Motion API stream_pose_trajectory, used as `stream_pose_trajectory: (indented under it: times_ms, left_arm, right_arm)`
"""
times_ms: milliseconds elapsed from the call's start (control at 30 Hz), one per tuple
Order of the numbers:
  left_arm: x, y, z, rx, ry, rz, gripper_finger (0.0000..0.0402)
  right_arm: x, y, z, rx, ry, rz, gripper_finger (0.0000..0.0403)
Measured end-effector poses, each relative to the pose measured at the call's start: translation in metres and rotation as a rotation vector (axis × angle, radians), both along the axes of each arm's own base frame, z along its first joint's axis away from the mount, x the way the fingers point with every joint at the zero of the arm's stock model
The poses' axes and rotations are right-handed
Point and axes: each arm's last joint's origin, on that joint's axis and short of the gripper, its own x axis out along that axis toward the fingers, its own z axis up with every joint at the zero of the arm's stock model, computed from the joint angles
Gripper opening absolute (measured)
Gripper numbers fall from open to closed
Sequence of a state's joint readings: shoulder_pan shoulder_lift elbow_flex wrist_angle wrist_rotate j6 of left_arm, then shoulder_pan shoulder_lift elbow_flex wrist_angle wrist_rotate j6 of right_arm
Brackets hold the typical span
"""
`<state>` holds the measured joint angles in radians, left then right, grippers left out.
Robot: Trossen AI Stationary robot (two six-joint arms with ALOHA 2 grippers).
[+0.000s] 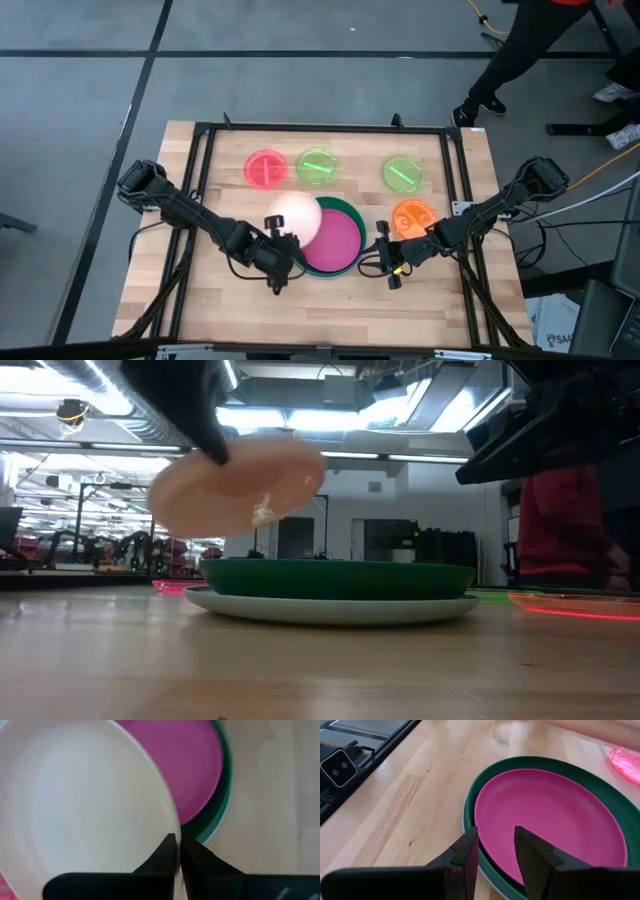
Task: Stack plastic plates
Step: Stack the light orange plate on top of the pink plate
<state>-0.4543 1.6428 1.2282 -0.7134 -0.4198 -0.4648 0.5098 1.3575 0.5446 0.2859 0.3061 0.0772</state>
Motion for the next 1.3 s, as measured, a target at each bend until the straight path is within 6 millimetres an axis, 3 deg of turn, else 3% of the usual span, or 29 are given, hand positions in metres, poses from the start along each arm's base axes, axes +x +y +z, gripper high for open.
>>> stream_pose_trajectory:
  times_ms: [267,667,967,1300]
  left_arm:
    - [0.019,-0.007,0.003,0.009,-0.148,-0.115,0.0011]
    - [0.048,-0.003,-0.034,0.027,-0.12,-0.16,0.0011]
    - [0.058,0.003,-0.042,-0.011,-0.137,-0.152,0.0011]
    - [0.058,0.002,-0.047,-0.045,-0.103,-0.178,0.0011]
  right_arm:
    - [0.0,0.0,0.0,-0.003,0.005,0.0,0.0117]
    - [-0.006,-0.002,0.003,-0.003,0.03,0.019,0.0117]
    - [-0.026,-0.01,0.025,0.072,0.055,0.02,0.0117]
    - [-0.034,0.0,0.027,0.037,0.035,0.025,0.0117]
